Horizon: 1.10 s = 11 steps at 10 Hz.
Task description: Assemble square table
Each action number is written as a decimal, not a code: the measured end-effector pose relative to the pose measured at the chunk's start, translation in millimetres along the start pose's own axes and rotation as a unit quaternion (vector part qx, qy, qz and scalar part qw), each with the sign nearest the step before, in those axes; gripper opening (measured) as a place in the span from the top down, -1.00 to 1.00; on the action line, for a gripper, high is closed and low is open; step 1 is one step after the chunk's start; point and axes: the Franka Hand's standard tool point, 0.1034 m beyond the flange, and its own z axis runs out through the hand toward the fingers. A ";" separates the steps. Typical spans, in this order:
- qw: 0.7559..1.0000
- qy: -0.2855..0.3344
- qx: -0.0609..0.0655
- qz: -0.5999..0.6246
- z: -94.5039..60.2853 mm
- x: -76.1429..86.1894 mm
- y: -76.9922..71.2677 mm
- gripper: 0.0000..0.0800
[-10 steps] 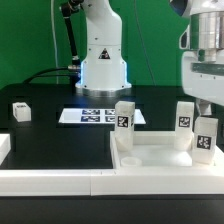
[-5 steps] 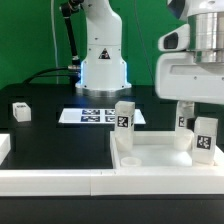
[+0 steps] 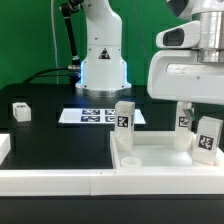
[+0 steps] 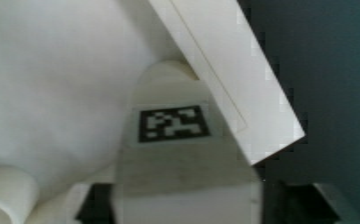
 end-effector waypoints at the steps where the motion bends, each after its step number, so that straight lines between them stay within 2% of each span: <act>1: 1.000 -0.001 -0.004 0.003 0.9 1.4 4.6 0.25; 4: 0.991 -0.005 -0.005 0.130 1.8 2.1 8.6 0.25; 5: 0.973 -0.012 -0.008 0.230 2.4 1.7 12.2 0.25; 7: 0.919 -0.037 -0.009 0.392 3.1 -3.3 12.4 0.26; 8: 0.872 -0.046 -0.006 0.487 3.6 -4.5 9.8 0.27; 9: 0.840 -0.046 -0.004 0.540 3.8 -4.7 8.8 0.27; 11: 0.792 -0.045 -0.005 0.608 4.0 -4.8 8.5 0.27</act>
Offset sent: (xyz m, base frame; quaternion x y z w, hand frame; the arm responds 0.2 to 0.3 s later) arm 0.0000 0.0000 0.0000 0.0000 0.0000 0.1296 0.9916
